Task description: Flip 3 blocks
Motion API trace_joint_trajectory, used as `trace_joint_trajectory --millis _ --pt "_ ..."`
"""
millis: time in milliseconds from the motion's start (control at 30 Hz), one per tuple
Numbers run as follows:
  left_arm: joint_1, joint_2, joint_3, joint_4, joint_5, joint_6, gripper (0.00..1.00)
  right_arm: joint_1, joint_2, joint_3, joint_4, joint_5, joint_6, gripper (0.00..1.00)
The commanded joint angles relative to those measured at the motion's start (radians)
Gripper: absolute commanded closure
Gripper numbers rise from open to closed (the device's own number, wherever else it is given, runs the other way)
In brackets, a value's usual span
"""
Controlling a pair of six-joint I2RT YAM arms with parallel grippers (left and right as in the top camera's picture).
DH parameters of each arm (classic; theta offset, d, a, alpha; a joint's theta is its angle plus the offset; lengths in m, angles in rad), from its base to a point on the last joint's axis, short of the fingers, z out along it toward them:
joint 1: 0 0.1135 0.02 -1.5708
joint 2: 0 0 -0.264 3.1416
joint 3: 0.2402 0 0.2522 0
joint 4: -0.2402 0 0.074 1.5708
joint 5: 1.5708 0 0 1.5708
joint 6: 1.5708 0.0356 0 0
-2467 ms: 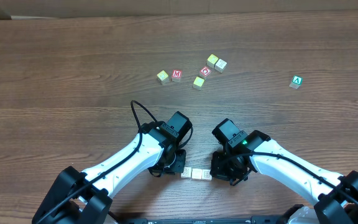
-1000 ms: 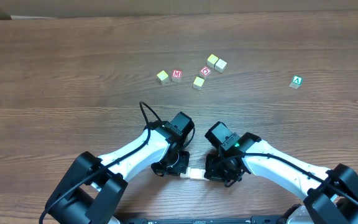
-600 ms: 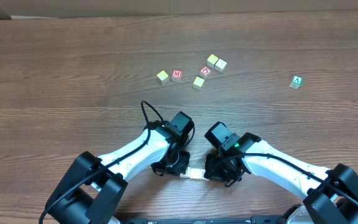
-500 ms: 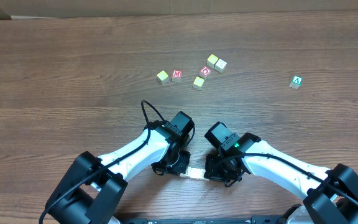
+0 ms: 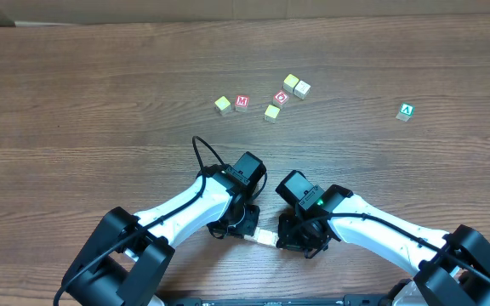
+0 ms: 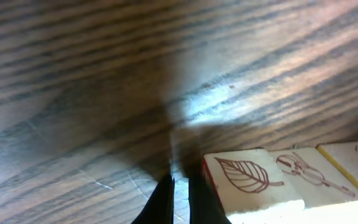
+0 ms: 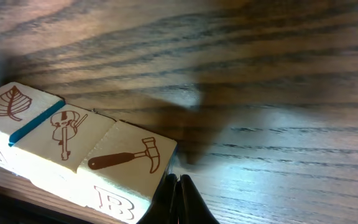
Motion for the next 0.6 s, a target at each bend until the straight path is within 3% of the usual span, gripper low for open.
trace_joint_trajectory --millis 0,567 --pt "0.002 0.006 -0.005 0.018 -0.047 -0.013 0.96 0.007 0.004 -0.003 0.022 -0.02 0.024 0.96" --pt "0.002 0.014 -0.005 0.107 -0.104 0.141 0.96 0.018 0.004 -0.003 0.041 -0.044 0.089 0.96"
